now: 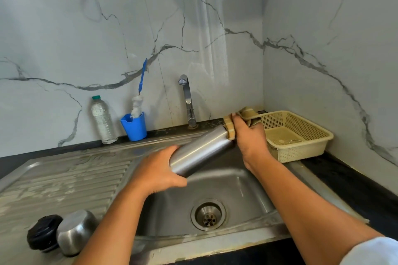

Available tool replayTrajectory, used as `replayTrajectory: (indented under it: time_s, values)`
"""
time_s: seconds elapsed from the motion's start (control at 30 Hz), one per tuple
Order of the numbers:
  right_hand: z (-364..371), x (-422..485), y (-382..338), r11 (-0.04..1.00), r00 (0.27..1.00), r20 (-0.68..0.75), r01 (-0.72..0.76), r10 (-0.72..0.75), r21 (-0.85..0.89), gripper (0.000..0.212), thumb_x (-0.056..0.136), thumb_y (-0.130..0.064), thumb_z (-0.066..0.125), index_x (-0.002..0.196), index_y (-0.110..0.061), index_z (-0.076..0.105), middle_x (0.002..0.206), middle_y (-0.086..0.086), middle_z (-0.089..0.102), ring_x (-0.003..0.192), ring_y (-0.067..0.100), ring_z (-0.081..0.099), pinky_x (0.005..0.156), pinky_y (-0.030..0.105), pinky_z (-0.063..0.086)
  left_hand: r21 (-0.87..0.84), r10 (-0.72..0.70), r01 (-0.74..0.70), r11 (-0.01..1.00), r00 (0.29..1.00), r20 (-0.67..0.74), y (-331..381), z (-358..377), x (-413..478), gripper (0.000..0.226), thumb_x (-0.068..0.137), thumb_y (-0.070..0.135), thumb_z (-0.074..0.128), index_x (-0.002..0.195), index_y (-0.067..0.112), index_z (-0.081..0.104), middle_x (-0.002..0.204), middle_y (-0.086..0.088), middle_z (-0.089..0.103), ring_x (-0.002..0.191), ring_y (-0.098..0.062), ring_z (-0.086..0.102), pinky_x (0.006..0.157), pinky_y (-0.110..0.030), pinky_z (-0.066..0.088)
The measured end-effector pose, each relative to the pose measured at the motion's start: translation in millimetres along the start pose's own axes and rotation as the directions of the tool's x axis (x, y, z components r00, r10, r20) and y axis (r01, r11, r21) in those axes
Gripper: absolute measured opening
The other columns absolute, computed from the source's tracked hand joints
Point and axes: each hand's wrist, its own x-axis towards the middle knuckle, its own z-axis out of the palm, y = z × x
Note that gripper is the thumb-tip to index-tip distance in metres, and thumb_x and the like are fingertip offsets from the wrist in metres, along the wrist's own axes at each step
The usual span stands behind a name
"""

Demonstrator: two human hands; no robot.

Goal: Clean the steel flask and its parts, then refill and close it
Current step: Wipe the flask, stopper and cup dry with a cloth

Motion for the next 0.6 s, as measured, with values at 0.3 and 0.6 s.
replayTrajectory:
  time_s: [0.3,0.6]
  values:
    - [0.0,1.1,-6.4,0.783,0.979,0.115,-0.203,0.168,0.589,0.041,0.096,-0.048,0.061,0.109,-0.012,0.073,0.107,0.009,0.077,0.103,0.022,0.072,0.105,0.045,0.051,-0.401,-0.007,0.114,0.909,0.966,0.260,11.5,15.9,0.8,0.083,0.059,0.045,0.090,0.133,0.034,0.053,0.118,0.006,0.063,0.106,-0.013,0.064,0.091,-0.036,0.059]
    - [22.3,-30.2,0.0,0.905,0.888,0.437,-0.297,0.144,0.306,0.041,0.104,-0.046,0.048,0.124,-0.016,0.065,0.112,0.011,0.076,0.107,0.023,0.072,0.097,0.042,0.056,-0.751,-0.017,0.027,0.660,1.000,0.022,44.0,30.6,7.1,0.061,0.074,0.053,0.083,0.127,0.043,0.055,0.114,0.012,0.073,0.099,-0.001,0.071,0.078,-0.019,0.057]
